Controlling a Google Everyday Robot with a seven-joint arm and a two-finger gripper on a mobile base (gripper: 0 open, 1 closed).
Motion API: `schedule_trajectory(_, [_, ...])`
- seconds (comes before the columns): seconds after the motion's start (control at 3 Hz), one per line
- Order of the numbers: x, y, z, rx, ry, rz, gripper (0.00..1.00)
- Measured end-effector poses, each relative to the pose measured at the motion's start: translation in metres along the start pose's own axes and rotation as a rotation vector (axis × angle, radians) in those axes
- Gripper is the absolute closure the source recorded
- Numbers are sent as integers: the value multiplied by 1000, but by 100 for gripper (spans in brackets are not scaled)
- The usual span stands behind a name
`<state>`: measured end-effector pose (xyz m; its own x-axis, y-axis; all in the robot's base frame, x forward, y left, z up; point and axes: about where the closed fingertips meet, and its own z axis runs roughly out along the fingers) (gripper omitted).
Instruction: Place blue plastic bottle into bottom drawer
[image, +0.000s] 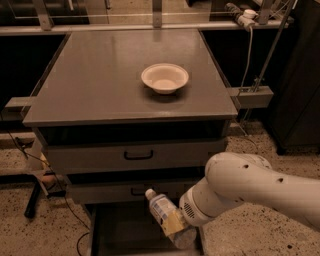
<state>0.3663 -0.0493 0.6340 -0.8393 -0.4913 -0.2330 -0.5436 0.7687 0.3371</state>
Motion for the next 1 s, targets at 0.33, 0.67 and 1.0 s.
schedule_trajectory(0.33, [10, -9, 43, -42, 24, 94, 100])
schedule_trajectory(0.67, [11, -9, 47, -50, 26, 101, 100])
schedule_trajectory(1.0, [14, -9, 53, -69, 15, 110, 100])
